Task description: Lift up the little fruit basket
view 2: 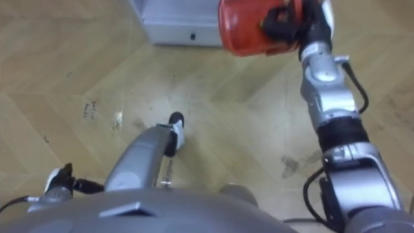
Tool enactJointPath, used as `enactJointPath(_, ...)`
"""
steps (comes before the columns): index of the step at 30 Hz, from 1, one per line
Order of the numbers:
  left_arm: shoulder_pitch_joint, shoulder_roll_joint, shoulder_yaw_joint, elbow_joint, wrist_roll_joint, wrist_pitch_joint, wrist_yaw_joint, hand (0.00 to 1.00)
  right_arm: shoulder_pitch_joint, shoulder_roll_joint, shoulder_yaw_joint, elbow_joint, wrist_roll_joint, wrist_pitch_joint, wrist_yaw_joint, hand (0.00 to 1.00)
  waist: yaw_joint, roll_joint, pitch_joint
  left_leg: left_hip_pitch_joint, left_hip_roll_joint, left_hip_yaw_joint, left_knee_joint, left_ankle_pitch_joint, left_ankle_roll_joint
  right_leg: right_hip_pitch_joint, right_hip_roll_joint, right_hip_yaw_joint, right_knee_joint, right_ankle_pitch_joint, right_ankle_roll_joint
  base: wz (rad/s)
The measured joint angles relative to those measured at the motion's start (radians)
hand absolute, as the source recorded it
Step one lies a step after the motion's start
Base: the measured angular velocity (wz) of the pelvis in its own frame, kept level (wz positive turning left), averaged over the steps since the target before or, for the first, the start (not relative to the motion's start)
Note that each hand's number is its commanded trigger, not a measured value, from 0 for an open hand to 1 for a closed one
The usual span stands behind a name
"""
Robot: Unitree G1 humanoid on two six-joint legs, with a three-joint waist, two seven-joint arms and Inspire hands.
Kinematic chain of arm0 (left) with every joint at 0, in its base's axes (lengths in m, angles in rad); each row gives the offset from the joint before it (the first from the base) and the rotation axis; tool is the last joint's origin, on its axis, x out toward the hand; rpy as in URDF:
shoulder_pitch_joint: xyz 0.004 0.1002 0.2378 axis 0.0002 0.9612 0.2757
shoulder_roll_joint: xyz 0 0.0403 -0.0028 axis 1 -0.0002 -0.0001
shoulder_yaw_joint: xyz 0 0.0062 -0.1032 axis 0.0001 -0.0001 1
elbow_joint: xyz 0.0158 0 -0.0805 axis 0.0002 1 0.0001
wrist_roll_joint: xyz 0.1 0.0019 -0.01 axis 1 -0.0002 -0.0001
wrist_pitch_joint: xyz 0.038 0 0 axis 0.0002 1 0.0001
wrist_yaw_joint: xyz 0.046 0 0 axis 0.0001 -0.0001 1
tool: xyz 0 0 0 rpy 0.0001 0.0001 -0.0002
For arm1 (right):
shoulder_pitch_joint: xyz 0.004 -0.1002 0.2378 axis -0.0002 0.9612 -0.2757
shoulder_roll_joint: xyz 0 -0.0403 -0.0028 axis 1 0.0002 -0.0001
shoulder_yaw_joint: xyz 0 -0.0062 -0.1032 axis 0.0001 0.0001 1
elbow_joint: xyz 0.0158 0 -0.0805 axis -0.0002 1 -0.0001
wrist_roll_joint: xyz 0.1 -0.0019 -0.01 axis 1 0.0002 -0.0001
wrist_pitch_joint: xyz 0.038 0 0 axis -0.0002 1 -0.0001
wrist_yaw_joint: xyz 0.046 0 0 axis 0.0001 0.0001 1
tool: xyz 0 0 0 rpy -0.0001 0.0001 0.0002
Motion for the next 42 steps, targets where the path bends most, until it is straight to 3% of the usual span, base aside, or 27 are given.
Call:
enactJointPath(4, 0.036, -0.019, 0.000, 0.004, -0.001, -0.001, -0.002, 0.00, 0.059, 0.024, 0.000, -0.036, -0.033, 0.000, 0.038, 1.00, 0.005, -0.004, -0.0040, 0.020, 0.024, 0.002, -0.017, 0.016, -0.002, 0.019, 0.019, -0.028, -0.007, -0.001, -0.015, 0.03)
enactJointPath(7, 0.040, -0.023, 0.001, 0.005, -0.003, -0.001, -0.025, 0.00, 0.080, 0.032, 0.000, -0.039, -0.039, 0.000, 0.057, 1.00, 0.027, -0.012, -0.0037, 0.021, 0.026, 0.022, 0.010, -0.012, 0.007, 0.030, 0.005, -0.016, -0.011, -0.003, -0.007, -0.11)
enactJointPath(10, 0.037, -0.024, 0.000, 0.007, -0.013, -0.014, -0.034, 0.00, 0.103, 0.043, 0.000, -0.086, -0.043, -0.001, 0.076, 1.00, 0.033, -0.012, -0.0045, 0.020, -0.004, 0.047, 0.075, -0.077, 0.029, 0.074, -0.033, -0.015, -0.047, -0.004, 0.029, -0.05)
enactJointPath(12, 0.019, -0.028, 0.002, 0.006, -0.019, -0.019, -0.034, 0.00, 0.125, 0.043, 0.001, -0.146, -0.042, -0.004, 0.081, 1.00, 0.038, -0.013, -0.0083, 0.016, -0.032, 0.083, 0.134, -0.142, 0.054, 0.111, -0.077, -0.012, -0.081, 0.002, 0.060, -0.10)
enactJointPath(14, 0.014, -0.036, 0.028, 0.002, -0.019, -0.026, -0.031, 0.00, 0.136, 0.041, 0.001, -0.155, -0.042, -0.010, 0.088, 1.00, 0.036, 0.002, -0.0067, 0.016, -0.056, 0.091, 0.179, -0.201, 0.077, 0.107, -0.102, -0.009, -0.004, 0.013, 0.065, 0.02)
enactJointPath(15, 0.002, -0.040, 0.058, -0.007, -0.018, -0.034, -0.018, 0.00, 0.146, 0.046, 0.001, -0.161, -0.046, -0.009, 0.089, 1.00, 0.025, 0.006, -0.0086, 0.025, -0.068, 0.107, 0.199, -0.230, 0.096, 0.056, -0.136, 0.016, 0.143, 0.041, 0.062, 0.21)
enactJointPath(16, 0.001, -0.041, 0.076, -0.008, -0.020, -0.038, -0.011, 0.00, 0.156, 0.047, 0.001, -0.170, -0.048, -0.009, 0.092, 1.00, 0.023, 0.007, -0.0091, 0.033, -0.077, 0.108, 0.207, -0.244, 0.101, 0.023, -0.150, 0.033, 0.227, 0.071, 0.062, 0.18)
enactJointPath(17, -0.008, -0.040, 0.111, -0.008, -0.020, -0.041, 0.004, 0.00, 0.162, 0.051, 0.002, -0.174, -0.053, -0.009, 0.108, 1.00, 0.020, 0.007, -0.0092, 0.061, -0.090, 0.109, 0.211, -0.263, 0.114, -0.027, -0.169, 0.074, 0.360, 0.164, 0.055, 0.07)
enactJointPath(18, -0.010, -0.037, 0.130, -0.008, -0.023, -0.042, 0.019, 0.00, 0.163, 0.056, 0.002, -0.175, -0.061, -0.009, 0.125, 1.00, 0.019, 0.010, -0.0105, 0.098, -0.101, 0.105, 0.204, -0.285, 0.122, -0.059, -0.173, 0.098, 0.449, 0.285, 0.035, 0.04)
enactJointPath(19, -0.011, -0.034, 0.131, -0.008, -0.024, -0.042, 0.027, 0.00, 0.164, 0.061, 0.001, -0.178, -0.065, -0.009, 0.130, 1.00, 0.017, 0.012, -0.0104, 0.119, -0.104, 0.103, 0.196, -0.293, 0.128, -0.071, -0.174, 0.107, 0.479, 0.354, 0.023, 0.03)
enactJointPath(20, -0.011, -0.032, 0.129, -0.012, -0.020, -0.042, 0.037, 0.00, 0.169, 0.069, 0.001, -0.186, -0.073, -0.014, 0.136, 1.00, 0.016, 0.023, -0.0087, 0.165, -0.106, 0.089, 0.179, -0.309, 0.136, -0.086, -0.164, 0.124, 0.517, 0.498, 0.011, 0.10)
enactJointPath(21, -0.016, -0.033, 0.127, -0.015, -0.021, -0.043, 0.045, 0.00, 0.175, 0.074, 0.001, -0.189, -0.078, -0.023, 0.146, 1.00, 0.005, 0.039, -0.0109, 0.200, -0.104, 0.060, 0.156, -0.324, 0.141, -0.110, -0.144, 0.127, 0.550, 0.524, 0.013, 0.09)
enactJointPath(22, -0.021, -0.034, 0.127, -0.017, -0.020, -0.043, 0.048, 0.00, 0.175, 0.077, 0.001, -0.193, -0.082, -0.023, 0.153, 1.00, 0.005, 0.041, -0.0100, 0.216, -0.103, 0.049, 0.139, -0.325, 0.141, -0.137, -0.133, 0.127, 0.569, 0.490, 0.014, 0.21)
enactJointPath(23, -0.032, -0.034, 0.126, -0.020, -0.022, -0.049, 0.050, 0.00, 0.180, 0.080, 0.002, -0.214, -0.086, -0.023, 0.167, 1.00, 0.001, 0.052, -0.0029, 0.251, -0.099, 0.023, 0.101, -0.321, 0.141, -0.195, -0.109, 0.119, 0.584, 0.409, 0.024, 0.26)
enactJointPath(24, -0.032, -0.034, 0.119, -0.025, -0.021, -0.063, 0.051, 0.00, 0.190, 0.083, 0.002, -0.232, -0.086, -0.023, 0.174, 1.00, -0.005, 0.061, -0.0018, 0.282, -0.090, 0.012, 0.072, -0.317, 0.143, -0.243, -0.077, 0.116, 0.549, 0.352, 0.029, 0.34)
enactJointPath(25, -0.031, -0.034, 0.113, -0.030, -0.023, -0.066, 0.051, 0.00, 0.196, 0.084, 0.002, -0.239, -0.085, -0.023, 0.174, 1.00, -0.007, 0.067, -0.0017, 0.297, -0.085, 0.001, 0.061, -0.318, 0.144, -0.263, -0.060, 0.112, 0.513, 0.327, 0.032, 0.33)
enactJointPath(27, -0.030, -0.039, 0.096, -0.030, -0.025, -0.088, 0.053, 0.00, 0.208, 0.092, 0.002, -0.266, -0.089, -0.021, 0.174, 1.00, -0.013, 0.075, -0.0014, 0.355, -0.081, -0.037, 0.006, -0.318, 0.142, -0.314, -0.015, 0.118, 0.303, 0.293, 0.035, 0.39)
enactJointPath(28, -0.029, -0.042, 0.090, -0.029, -0.025, -0.092, 0.054, 0.00, 0.214, 0.093, 0.002, -0.276, -0.095, -0.021, 0.174, 1.00, -0.010, 0.075, -0.0018, 0.370, -0.081, -0.043, -0.007, -0.318, 0.141, -0.317, -0.007, 0.125, 0.235, 0.293, 0.035, 0.37)
enactJointPath(29, -0.022, -0.046, 0.081, -0.031, -0.025, -0.097, 0.054, 0.00, 0.221, 0.093, 0.003, -0.298, -0.115, -0.021, 0.173, 1.00, -0.003, 0.076, -0.0030, 0.394, -0.081, -0.056, -0.029, -0.321, 0.136, -0.312, 0.003, 0.126, 0.075, 0.309, 0.029, 0.29)
enactJointPath(30, -0.016, -0.047, 0.078, -0.031, -0.020, -0.098, 0.054, 0.00, 0.221, 0.092, 0.007, -0.322, -0.125, -0.021, 0.173, 1.00, 0.001, 0.074, -0.0041, 0.414, -0.082, -0.067, -0.048, -0.324, 0.131, -0.300, 0.015, 0.123, -0.073, 0.362, 0.019, 0.28)
enactJointPath(31, -0.011, -0.048, 0.078, -0.029, -0.017, -0.098, 0.055, 0.00, 0.222, 0.092, 0.010, -0.334, -0.130, -0.021, 0.173, 1.00, 0.002, 0.072, -0.0060, 0.423, -0.082, -0.074, -0.055, -0.326, 0.127, -0.296, 0.023, 0.125, -0.109, 0.427, 0.018, 0.24)
enactJointPath(32, 0.003, -0.052, 0.078, -0.026, -0.003, -0.097, 0.056, 0.00, 0.227, 0.091, 0.012, -0.347, -0.136, -0.021, 0.174, 1.00, 0.003, 0.081, -0.0156, 0.446, -0.069, -0.086, -0.076, -0.328, 0.118, -0.265, 0.037, 0.114, -0.140, 0.452, 0.002, 0.05)
enactJointPath(36, 0.059, -0.051, 0.093, -0.020, 0.009, -0.094, 0.066, 0.00, 0.233, 0.084, 0.012, -0.434, -0.132, -0.022, 0.174, 1.00, 0.019, 0.090, -0.0150, 0.516, -0.029, -0.085, -0.148, -0.329, 0.102, -0.179, 0.077, 0.105, -0.245, 0.464, -0.014, -0.01)
enactJointPath(42, 0.072, -0.063, 0.100, 0.027, 0.025, -0.081, 0.055, 0.00, 0.226, 0.081, 0.010, -0.515, -0.108, -0.028, 0.176, 1.00, 0.027, 0.087, -0.0101, 0.588, -0.012, -0.081, -0.223, -0.326, 0.097, -0.109, 0.096, 0.100, -0.309, 0.464, -0.016, -0.01)
